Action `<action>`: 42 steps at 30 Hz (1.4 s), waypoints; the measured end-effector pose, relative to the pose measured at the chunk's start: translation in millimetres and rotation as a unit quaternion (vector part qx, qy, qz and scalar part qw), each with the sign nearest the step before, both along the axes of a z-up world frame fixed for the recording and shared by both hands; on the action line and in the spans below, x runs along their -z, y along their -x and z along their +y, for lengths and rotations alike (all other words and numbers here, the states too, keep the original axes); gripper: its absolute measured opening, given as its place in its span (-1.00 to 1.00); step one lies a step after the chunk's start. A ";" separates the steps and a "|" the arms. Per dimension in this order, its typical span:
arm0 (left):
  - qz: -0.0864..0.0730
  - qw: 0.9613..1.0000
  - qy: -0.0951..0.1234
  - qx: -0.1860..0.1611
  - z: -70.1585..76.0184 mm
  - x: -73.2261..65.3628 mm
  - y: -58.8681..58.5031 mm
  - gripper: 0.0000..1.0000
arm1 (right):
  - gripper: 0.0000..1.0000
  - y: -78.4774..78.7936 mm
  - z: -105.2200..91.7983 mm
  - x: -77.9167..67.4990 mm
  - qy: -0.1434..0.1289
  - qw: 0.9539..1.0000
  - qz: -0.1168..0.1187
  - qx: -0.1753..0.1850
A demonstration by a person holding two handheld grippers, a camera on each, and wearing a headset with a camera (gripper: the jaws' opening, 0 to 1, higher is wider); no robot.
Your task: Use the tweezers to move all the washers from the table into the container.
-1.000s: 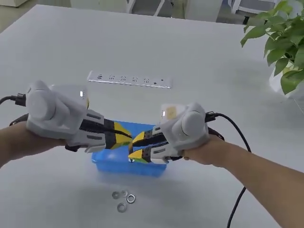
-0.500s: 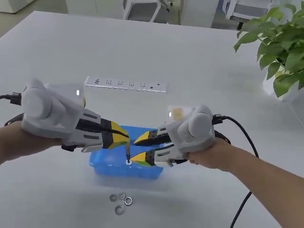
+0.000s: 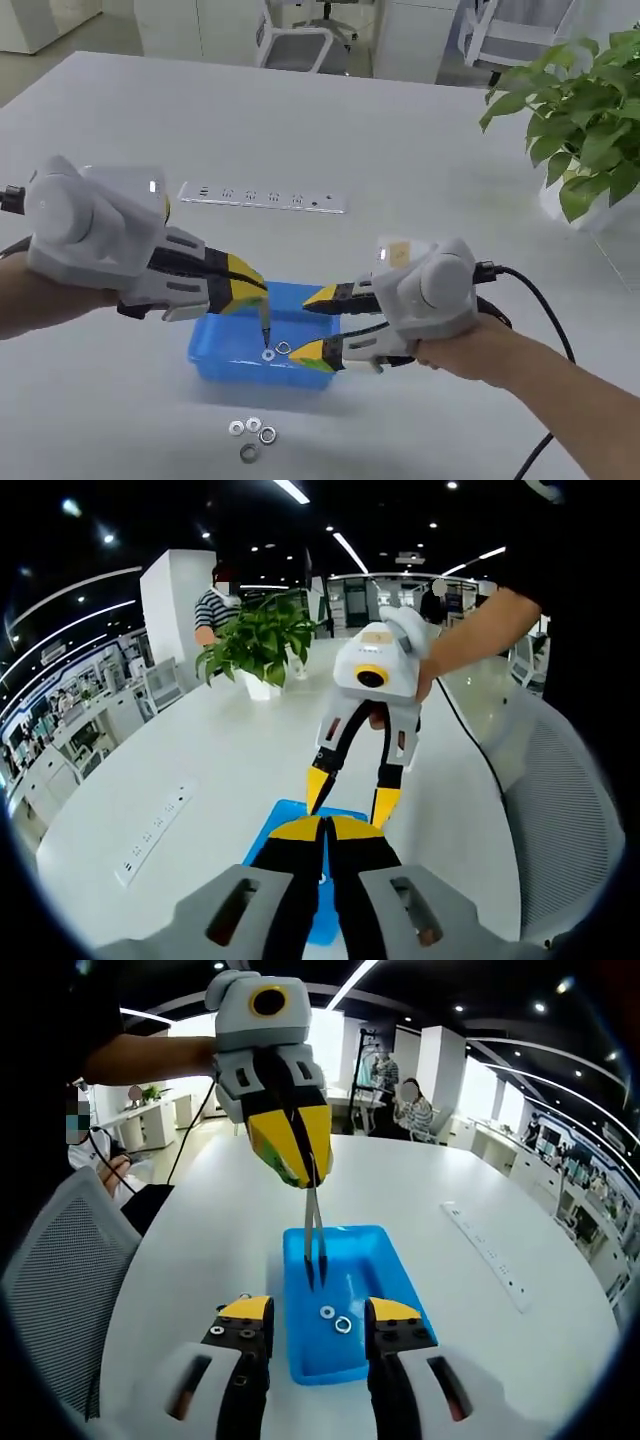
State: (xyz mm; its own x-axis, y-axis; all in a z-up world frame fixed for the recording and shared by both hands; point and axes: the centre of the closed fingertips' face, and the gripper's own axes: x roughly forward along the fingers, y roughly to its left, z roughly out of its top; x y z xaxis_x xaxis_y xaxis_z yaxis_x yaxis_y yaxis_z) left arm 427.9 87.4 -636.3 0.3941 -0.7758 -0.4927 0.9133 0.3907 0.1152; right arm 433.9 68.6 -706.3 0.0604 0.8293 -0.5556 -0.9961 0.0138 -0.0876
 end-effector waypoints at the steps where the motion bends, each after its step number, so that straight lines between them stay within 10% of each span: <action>1: 0.002 1.000 -0.001 0.000 0.2 -0.5 1.0 -0.90 | -0.19 0.2 -0.9 -0.9 -0.001 1.000 0.001 0.003; 22: 0.009 1.000 -0.009 0.017 -5.1 -6.7 40.9 -0.90 | 0.20 17.1 -27.5 -6.3 0.014 0.999 -0.001 0.047; 42: 0.021 0.999 -0.009 0.038 -13.3 19.0 76.7 -0.90 | 0.62 39.1 -45.6 5.4 0.020 0.996 0.008 0.086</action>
